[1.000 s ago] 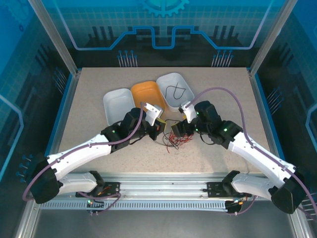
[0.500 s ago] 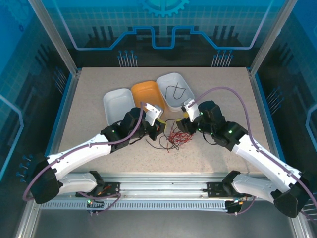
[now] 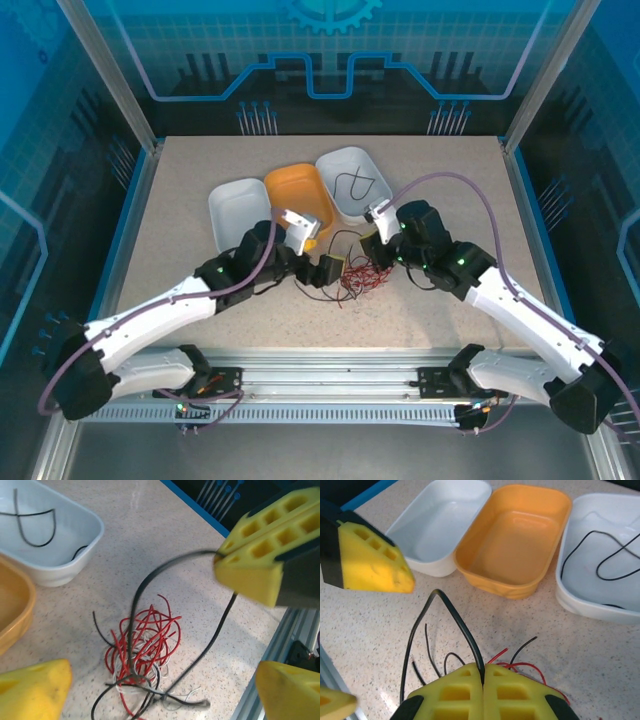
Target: Untangle the cables
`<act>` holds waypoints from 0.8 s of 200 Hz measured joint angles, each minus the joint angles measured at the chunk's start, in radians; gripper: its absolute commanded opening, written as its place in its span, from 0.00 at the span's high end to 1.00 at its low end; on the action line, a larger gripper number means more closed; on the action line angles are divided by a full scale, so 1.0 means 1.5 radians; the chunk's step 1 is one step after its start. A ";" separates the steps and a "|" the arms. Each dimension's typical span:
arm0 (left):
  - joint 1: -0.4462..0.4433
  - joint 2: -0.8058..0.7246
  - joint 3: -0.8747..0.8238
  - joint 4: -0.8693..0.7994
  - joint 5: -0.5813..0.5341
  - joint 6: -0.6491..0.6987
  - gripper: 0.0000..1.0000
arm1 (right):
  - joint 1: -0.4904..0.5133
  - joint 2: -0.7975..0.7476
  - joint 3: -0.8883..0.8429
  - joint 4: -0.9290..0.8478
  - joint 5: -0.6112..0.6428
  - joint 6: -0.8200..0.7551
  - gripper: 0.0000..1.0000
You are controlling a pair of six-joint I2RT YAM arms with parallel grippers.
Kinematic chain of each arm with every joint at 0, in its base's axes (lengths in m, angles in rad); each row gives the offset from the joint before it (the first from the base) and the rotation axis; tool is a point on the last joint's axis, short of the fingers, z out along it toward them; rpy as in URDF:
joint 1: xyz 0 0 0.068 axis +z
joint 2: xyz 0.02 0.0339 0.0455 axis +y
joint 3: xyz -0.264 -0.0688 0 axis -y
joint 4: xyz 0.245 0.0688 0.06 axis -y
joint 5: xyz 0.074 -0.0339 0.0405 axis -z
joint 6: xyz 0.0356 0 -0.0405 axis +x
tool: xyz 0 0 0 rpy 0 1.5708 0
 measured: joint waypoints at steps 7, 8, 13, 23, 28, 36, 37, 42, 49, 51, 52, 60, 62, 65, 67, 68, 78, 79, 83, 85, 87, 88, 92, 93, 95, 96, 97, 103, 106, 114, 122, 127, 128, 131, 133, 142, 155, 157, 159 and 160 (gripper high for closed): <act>0.003 -0.028 -0.017 -0.003 -0.014 -0.008 0.01 | 0.000 -0.005 0.008 -0.008 0.007 0.006 1.00; 0.003 -0.032 -0.018 -0.003 -0.016 -0.008 0.01 | 0.000 -0.006 0.009 -0.010 0.007 0.006 1.00; 0.004 -0.051 -0.029 -0.003 -0.025 -0.014 0.01 | 0.000 -0.010 0.017 -0.016 0.012 0.009 1.00; 0.006 -0.090 -0.047 -0.005 -0.049 -0.023 0.01 | 0.000 -0.017 0.032 -0.027 0.018 0.015 1.00; 0.006 -0.108 -0.056 -0.005 -0.060 -0.028 0.01 | 0.000 -0.020 0.041 -0.035 0.020 0.019 1.00; 0.006 -0.138 -0.069 -0.004 -0.080 -0.036 0.01 | 0.000 -0.024 0.058 -0.046 0.026 0.024 1.00; 0.006 -0.140 -0.071 -0.004 -0.082 -0.037 0.01 | 0.000 -0.024 0.059 -0.046 0.026 0.024 1.00; 0.007 -0.156 -0.079 -0.002 -0.094 -0.040 0.01 | 0.000 -0.026 0.071 -0.054 0.031 0.028 1.00; 0.007 -0.174 -0.091 -0.001 -0.111 -0.045 0.01 | 0.000 -0.028 0.087 -0.063 0.036 0.033 1.00; 0.007 -0.179 -0.094 0.000 -0.116 -0.047 0.01 | 0.000 -0.028 0.093 -0.066 0.038 0.035 1.00; 0.007 -0.182 -0.097 0.000 -0.120 -0.049 0.01 | 0.000 -0.028 0.095 -0.067 0.039 0.035 1.00; 0.007 -0.197 -0.111 0.002 -0.136 -0.055 0.01 | 0.000 -0.030 0.114 -0.077 0.045 0.040 1.00; 0.007 -0.201 -0.114 0.003 -0.140 -0.057 0.01 | 0.000 -0.030 0.120 -0.080 0.047 0.042 1.00; 0.007 -0.204 -0.120 0.004 -0.146 -0.059 0.01 | 0.000 -0.030 0.128 -0.086 0.049 0.043 1.00; 0.007 -0.205 -0.122 0.004 -0.148 -0.061 0.01 | 0.000 -0.030 0.134 -0.087 0.051 0.044 1.00; 0.007 -0.207 -0.124 0.004 -0.151 -0.063 0.01 | 0.000 -0.030 0.136 -0.089 0.050 0.044 1.00; 0.007 -0.212 -0.140 0.005 -0.167 -0.073 0.01 | 0.000 -0.028 0.166 -0.104 0.054 0.049 1.00; 0.007 -0.212 -0.142 0.005 -0.169 -0.075 0.01 | 0.000 -0.028 0.169 -0.105 0.055 0.049 1.00; 0.007 -0.213 -0.147 0.005 -0.174 -0.080 0.01 | 0.000 -0.027 0.180 -0.110 0.055 0.049 1.00; 0.007 -0.213 -0.150 0.005 -0.177 -0.085 0.01 | 0.000 -0.026 0.186 -0.112 0.056 0.050 1.00; 0.007 -0.213 -0.153 0.005 -0.180 -0.087 0.01 | 0.000 -0.025 0.193 -0.114 0.056 0.051 1.00; 0.007 -0.212 -0.155 0.004 -0.181 -0.089 0.01 | 0.000 -0.024 0.196 -0.115 0.056 0.052 1.00; 0.007 -0.212 -0.159 0.004 -0.186 -0.094 0.01 | 0.000 -0.022 0.208 -0.121 0.056 0.052 1.00; 0.007 -0.212 -0.160 0.003 -0.187 -0.095 0.01 | 0.000 -0.021 0.213 -0.122 0.057 0.052 1.00; 0.007 -0.211 -0.163 0.003 -0.189 -0.098 0.01 | 0.000 -0.020 0.217 -0.123 0.057 0.052 1.00; 0.007 -0.211 -0.164 0.003 -0.190 -0.101 0.01 | 0.000 -0.019 0.222 -0.123 0.058 0.052 1.00; 0.007 -0.211 -0.165 0.003 -0.191 -0.102 0.01 | 0.000 -0.018 0.225 -0.124 0.058 0.053 1.00; 0.008 -0.210 -0.170 0.003 -0.196 -0.108 0.01 | 0.000 -0.012 0.245 -0.131 0.061 0.054 1.00; 0.008 -0.210 -0.171 0.003 -0.198 -0.112 0.01 | 0.000 -0.008 0.256 -0.135 0.063 0.054 1.00; 0.008 -0.210 -0.175 0.003 -0.203 -0.123 0.01 | 0.000 0.002 0.280 -0.140 0.067 0.054 1.00; 0.008 -0.210 -0.176 0.003 -0.205 -0.129 0.01 | 0.000 0.014 0.304 -0.146 0.073 0.054 1.00; 0.009 -0.210 -0.177 0.004 -0.208 -0.133 0.01 | 0.000 0.022 0.319 -0.150 0.078 0.054 1.00; 0.009 -0.210 -0.177 0.004 -0.208 -0.135 0.01 | 0.000 0.025 0.323 -0.151 0.080 0.054 1.00; 0.009 -0.210 -0.177 0.004 -0.209 -0.137 0.01 | 0.000 0.030 0.330 -0.152 0.083 0.054 1.00; 0.009 -0.210 -0.177 0.004 -0.210 -0.138 0.01 | 0.000 0.032 0.334 -0.153 0.084 0.054 1.00; 0.009 -0.210 -0.177 0.003 -0.214 -0.142 0.01 | -0.001 0.049 0.353 -0.154 0.091 0.054 1.00; 0.009 -0.210 -0.177 0.003 -0.220 -0.145 0.01 | -0.001 0.071 0.373 -0.154 0.101 0.055 1.00; 0.010 -0.210 -0.177 0.003 -0.222 -0.146 0.01 | -0.002 0.074 0.375 -0.154 0.101 0.055 1.00; 0.010 -0.210 -0.177 0.003 -0.223 -0.147 0.01 | -0.003 0.077 0.377 -0.154 0.102 0.056 1.00; 0.010 -0.210 -0.177 0.003 -0.224 -0.147 0.01 | -0.003 0.079 0.378 -0.153 0.102 0.056 1.00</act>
